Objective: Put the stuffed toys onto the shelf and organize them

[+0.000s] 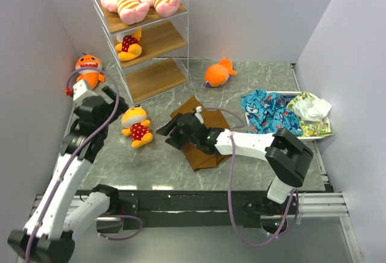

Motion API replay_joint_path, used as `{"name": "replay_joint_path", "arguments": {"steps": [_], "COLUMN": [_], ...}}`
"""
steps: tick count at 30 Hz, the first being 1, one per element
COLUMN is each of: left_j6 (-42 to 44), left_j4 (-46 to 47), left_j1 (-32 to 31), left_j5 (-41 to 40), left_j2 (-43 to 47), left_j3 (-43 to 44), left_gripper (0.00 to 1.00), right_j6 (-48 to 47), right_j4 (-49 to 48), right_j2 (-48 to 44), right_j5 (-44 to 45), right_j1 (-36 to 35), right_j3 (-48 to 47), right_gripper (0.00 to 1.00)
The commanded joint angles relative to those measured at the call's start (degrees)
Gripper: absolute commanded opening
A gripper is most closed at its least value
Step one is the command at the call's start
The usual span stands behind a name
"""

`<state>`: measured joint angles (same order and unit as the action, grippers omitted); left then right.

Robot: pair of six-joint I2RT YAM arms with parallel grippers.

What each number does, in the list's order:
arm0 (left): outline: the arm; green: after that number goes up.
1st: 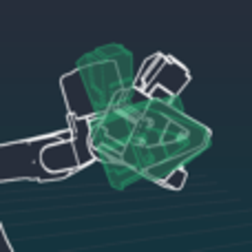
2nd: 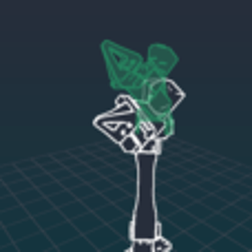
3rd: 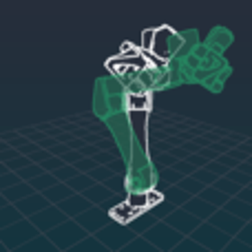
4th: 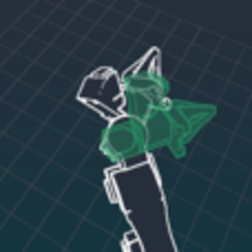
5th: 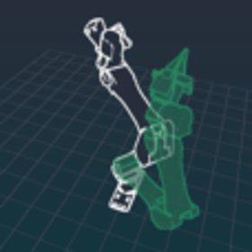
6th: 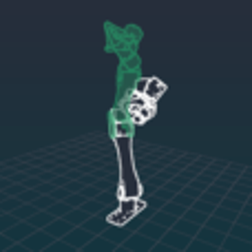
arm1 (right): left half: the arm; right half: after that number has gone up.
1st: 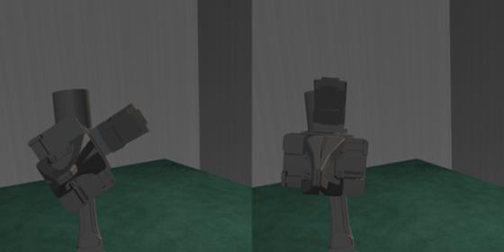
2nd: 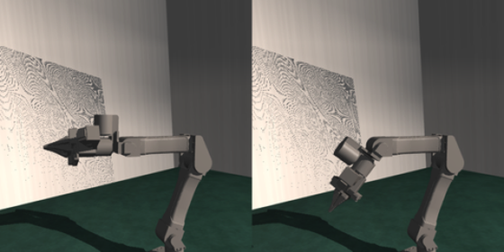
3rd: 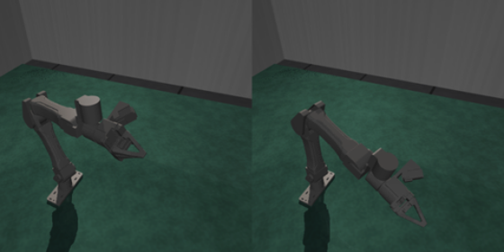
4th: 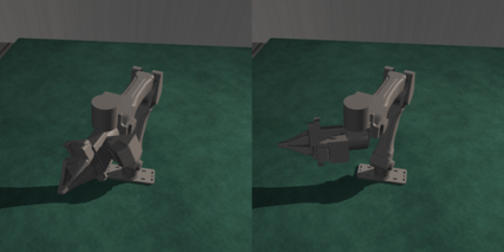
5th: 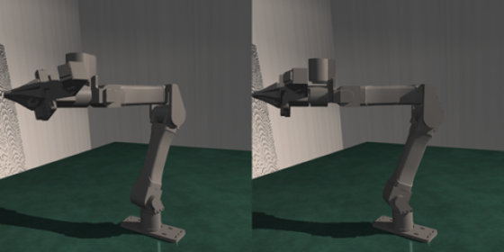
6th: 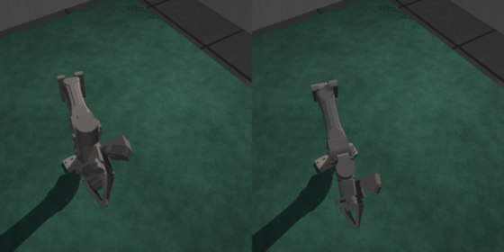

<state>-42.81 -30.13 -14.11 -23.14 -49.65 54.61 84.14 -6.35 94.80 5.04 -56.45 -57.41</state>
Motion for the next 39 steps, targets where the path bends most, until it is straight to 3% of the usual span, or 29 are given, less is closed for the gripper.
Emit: {"name": "replay_joint_path", "arguments": {"steps": [1, 10, 25, 28, 30, 33, 39], "left_j6": [9.05, 10.64, 11.25, 11.08, 11.08, 10.82, 10.73], "left_j4": [2.97, 5.34, 6.14, 5.78, 5.87, 5.70, 5.87], "left_j1": [0.75, 0.75, 0.66, 0.66, 0.66, 0.75, 0.75], "left_j5": [-4.72, -16.06, -16.94, -17.21, -17.21, -17.56, -17.82], "left_j2": [7.71, 19.67, 23.19, 23.10, 23.02, 22.84, 23.02], "left_j3": [-3.19, -11.72, -12.77, -12.77, -12.86, -12.69, -13.04], "left_gripper": [0.97, 0.97, 0.97, 0.97, 0.97, 0.97, 0.97], "right_j6": [10.25, 14.12, 8.68, 7.10, 5.17, -0.45, -18.63], "right_j4": [2.66, -0.92, 1.07, 0.12, -2.25, -8.32, -10.88], "right_j2": [2.66, 13.91, 27.09, 28.06, 27.28, 22.81, 7.87], "right_j5": [3.66, 5.51, 12.01, 12.63, 13.77, 15.44, 16.31], "right_j1": [-2.87, -6.13, -5.17, -4.82, -4.64, -3.68, -0.42], "right_j3": [-3.85, -11.32, -22.04, -22.31, -20.30, -16.70, -14.84], "right_gripper": [0.65, 0.64, 0.61, 0.51, 0.26, 0.00, 0.00]}}
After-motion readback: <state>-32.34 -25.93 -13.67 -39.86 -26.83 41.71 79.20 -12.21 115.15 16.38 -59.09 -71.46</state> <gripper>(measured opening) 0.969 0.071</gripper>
